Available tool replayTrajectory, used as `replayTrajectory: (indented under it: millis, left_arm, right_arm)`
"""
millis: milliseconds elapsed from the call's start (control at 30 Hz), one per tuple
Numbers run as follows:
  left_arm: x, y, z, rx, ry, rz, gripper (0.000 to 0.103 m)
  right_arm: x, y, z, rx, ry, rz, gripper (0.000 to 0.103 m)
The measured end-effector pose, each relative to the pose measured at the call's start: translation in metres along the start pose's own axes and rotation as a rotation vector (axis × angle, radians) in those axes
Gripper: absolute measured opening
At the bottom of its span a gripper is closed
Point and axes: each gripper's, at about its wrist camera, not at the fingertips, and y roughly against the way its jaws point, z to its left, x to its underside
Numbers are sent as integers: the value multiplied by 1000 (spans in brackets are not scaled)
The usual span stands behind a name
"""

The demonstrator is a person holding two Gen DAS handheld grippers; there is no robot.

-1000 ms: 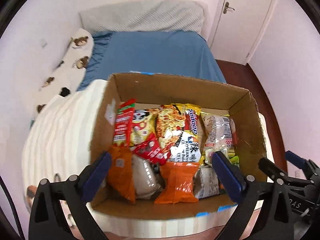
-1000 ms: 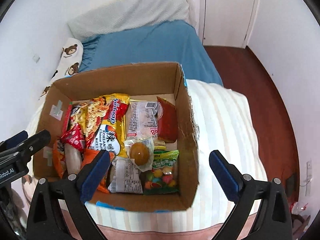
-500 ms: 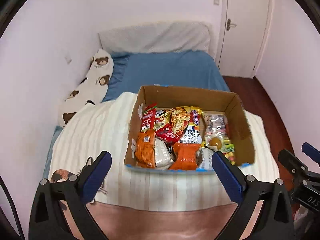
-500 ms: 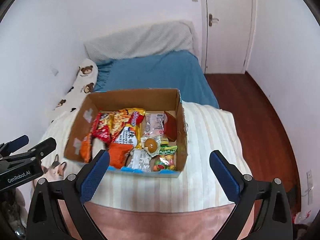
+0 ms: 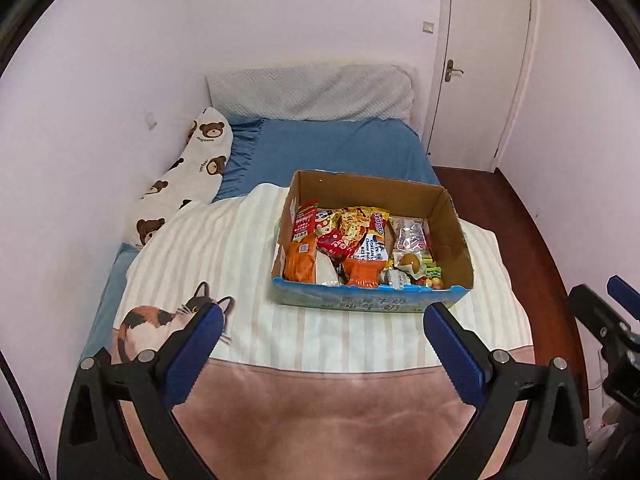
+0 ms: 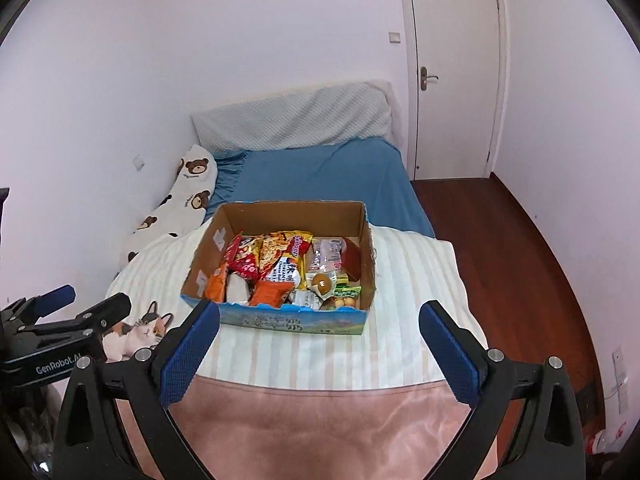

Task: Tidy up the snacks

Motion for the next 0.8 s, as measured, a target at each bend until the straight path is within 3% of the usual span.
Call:
replayTrajectory:
  millis: [400, 800]
  left_arm:
    - [16, 41, 0, 8, -15, -33, 103]
    - [14, 11, -2, 24, 0, -24, 103]
  right_arm:
    - [9, 50, 12, -19, 18, -24, 102]
    - [5, 22, 5, 33, 7, -46, 103]
